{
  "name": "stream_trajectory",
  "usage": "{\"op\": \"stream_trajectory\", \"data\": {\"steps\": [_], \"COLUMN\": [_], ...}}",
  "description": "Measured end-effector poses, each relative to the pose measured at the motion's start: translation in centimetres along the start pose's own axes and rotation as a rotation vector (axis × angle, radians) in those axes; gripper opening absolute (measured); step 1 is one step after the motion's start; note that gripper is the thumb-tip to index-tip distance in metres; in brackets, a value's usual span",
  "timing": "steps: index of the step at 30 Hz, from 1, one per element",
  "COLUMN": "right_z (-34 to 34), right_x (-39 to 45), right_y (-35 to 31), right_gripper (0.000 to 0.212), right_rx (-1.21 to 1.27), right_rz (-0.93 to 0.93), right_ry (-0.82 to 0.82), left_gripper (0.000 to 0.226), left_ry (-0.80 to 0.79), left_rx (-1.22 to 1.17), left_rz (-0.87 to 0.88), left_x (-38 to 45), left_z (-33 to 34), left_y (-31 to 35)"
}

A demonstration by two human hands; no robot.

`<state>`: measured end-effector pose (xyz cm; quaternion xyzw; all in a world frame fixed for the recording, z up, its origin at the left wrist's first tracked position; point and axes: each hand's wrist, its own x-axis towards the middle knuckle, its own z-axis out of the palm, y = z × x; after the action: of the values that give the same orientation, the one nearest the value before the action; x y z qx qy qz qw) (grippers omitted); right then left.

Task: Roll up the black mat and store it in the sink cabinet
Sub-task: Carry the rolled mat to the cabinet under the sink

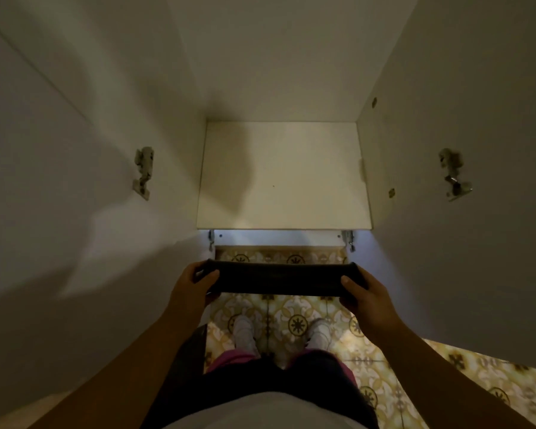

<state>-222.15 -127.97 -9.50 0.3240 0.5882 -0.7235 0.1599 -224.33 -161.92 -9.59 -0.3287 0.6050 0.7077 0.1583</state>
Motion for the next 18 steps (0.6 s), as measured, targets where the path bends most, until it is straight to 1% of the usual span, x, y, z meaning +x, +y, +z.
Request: {"op": "stream_trajectory", "data": {"steps": [3, 6, 9, 12, 15, 17, 18], "right_z": [-0.4, -0.7, -0.8, -0.5, 0.0, 0.5, 0.8], "right_x": [3.3, 8.3, 15.2, 23.4, 31.4, 36.3, 38.5], "right_y": [1.4, 4.0, 8.0, 12.8, 17.1, 19.7, 20.7], "right_gripper": [0.035, 0.043, 0.052, 0.056, 0.050, 0.040, 0.038], "right_rx": [-0.036, -0.037, -0.043, -0.064, -0.051, -0.050, -0.055], "right_rz": [0.039, 0.088, 0.126, 0.132, 0.117, 0.104, 0.096], "right_ry": [-0.010, -0.003, 0.012, 0.034, 0.063, 0.046, 0.034], "left_gripper": [0.019, 0.022, 0.023, 0.023, 0.025, 0.033, 0.037], "left_ry": [0.026, 0.058, 0.087, 0.110, 0.127, 0.124, 0.118], "left_rx": [-0.004, -0.023, -0.034, -0.036, -0.059, -0.097, -0.120], "left_rz": [-0.035, -0.067, -0.097, -0.110, -0.107, -0.112, -0.111], "left_x": [2.4, 6.7, 12.9, 20.7, 28.3, 32.7, 34.6], "left_z": [0.2, 0.6, 1.1, 1.7, 2.1, 2.0, 1.9], "left_y": [-2.0, -5.0, -9.1, -14.3, -19.3, -22.3, -23.4]}}
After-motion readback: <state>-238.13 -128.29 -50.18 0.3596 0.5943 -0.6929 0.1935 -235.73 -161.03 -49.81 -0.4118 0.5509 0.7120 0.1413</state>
